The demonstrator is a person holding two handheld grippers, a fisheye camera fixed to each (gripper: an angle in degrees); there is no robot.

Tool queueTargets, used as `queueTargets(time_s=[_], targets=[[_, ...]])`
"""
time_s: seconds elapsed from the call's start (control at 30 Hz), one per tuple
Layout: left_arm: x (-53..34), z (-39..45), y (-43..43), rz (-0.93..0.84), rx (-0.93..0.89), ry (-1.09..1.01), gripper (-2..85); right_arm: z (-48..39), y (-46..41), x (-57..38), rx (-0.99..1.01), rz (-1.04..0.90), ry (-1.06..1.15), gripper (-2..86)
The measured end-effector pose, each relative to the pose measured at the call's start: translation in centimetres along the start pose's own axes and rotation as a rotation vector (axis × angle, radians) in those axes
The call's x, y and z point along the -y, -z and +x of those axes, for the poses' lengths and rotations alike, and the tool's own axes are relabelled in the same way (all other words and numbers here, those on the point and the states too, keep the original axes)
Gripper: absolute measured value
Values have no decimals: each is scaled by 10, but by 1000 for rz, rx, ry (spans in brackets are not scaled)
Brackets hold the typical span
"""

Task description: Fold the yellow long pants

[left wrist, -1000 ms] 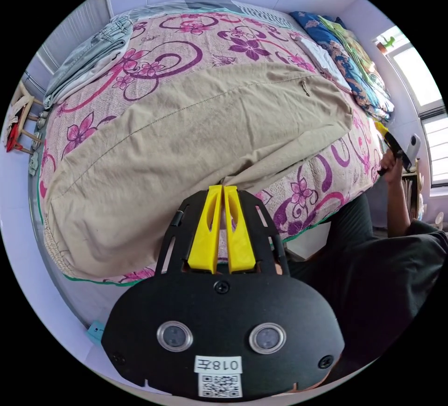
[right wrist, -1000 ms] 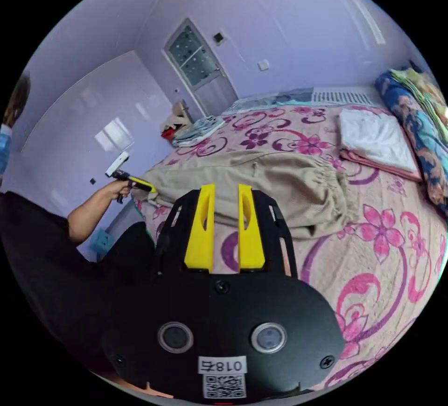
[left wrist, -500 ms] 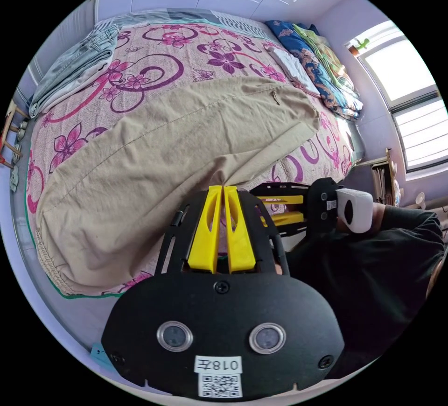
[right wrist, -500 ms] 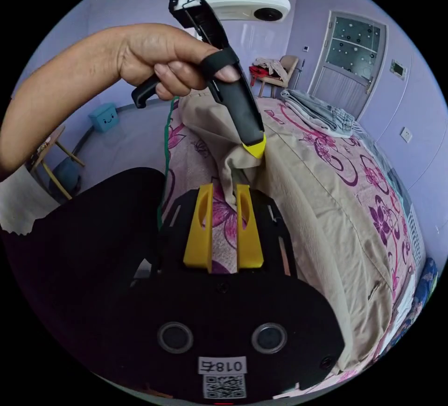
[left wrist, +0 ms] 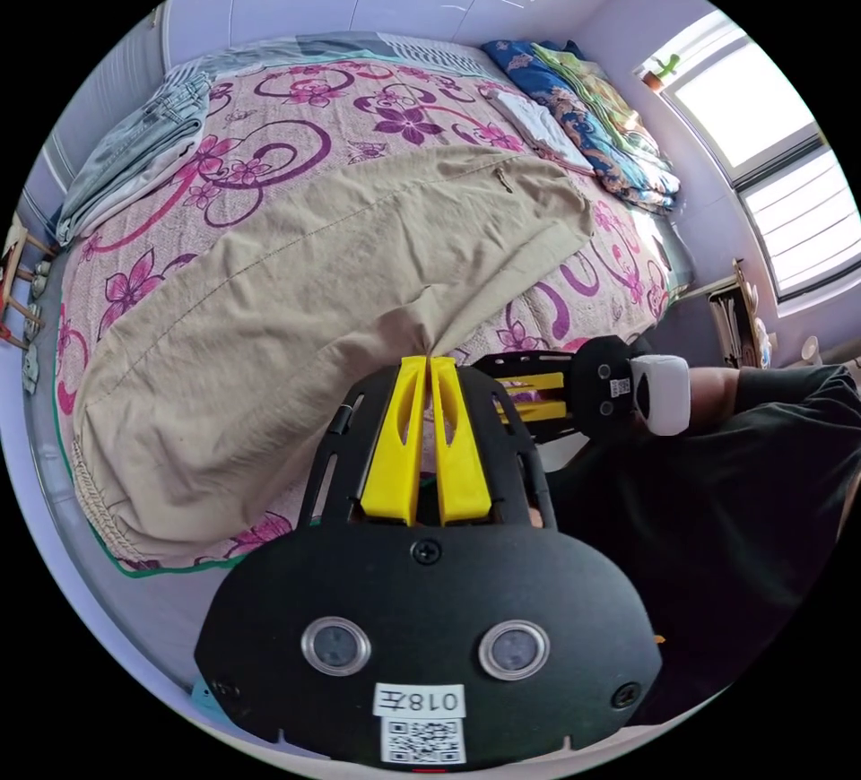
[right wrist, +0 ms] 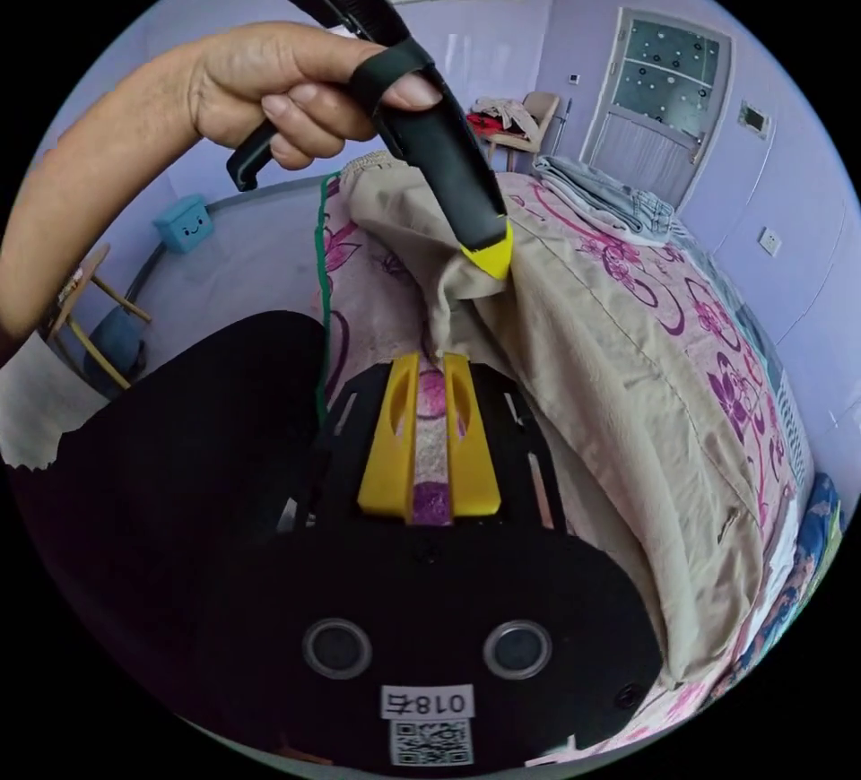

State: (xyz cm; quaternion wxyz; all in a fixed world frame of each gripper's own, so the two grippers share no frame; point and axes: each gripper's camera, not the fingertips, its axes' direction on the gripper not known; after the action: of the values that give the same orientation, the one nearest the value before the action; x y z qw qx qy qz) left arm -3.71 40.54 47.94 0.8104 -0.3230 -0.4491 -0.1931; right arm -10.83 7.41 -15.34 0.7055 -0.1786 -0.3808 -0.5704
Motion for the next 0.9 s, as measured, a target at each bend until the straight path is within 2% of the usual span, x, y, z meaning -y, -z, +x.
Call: queueTargets(time_s=[0.13, 0.23, 0.3, 0.37, 0.53, 0.63, 0.7, 0.77, 0.9], targets=[[0, 11, -8, 7, -2, 1, -10, -1, -2, 6, -54, 5, 47, 70], [0, 18, -12, 6, -6, 3, -10, 1, -12, 16, -27, -39, 74, 31], [-1, 24, -15, -7, -3, 0, -10, 4, -20, 21, 36, -91, 22, 10], [-3, 34, -20, -33, 2, -19, -10, 3, -13, 18, 50, -64, -30, 8], [-7, 54, -80, -199, 39, -20, -9, 4, -16, 2, 117, -79, -90, 41], [-16, 67, -112, -266, 114, -2, -8, 14, -11, -13, 269, -118, -101, 74], [-27, 75, -116, -238, 126, 14, -6, 25, 15, -42, 336, -90, -139, 77], [-42, 80, -111, -184, 121, 42, -2, 45, 42, -74, 322, -44, -219, 74], [-84, 98, -88, -75, 47, 86, 33, 126, 112, -159, 125, 45, -511, 72]])
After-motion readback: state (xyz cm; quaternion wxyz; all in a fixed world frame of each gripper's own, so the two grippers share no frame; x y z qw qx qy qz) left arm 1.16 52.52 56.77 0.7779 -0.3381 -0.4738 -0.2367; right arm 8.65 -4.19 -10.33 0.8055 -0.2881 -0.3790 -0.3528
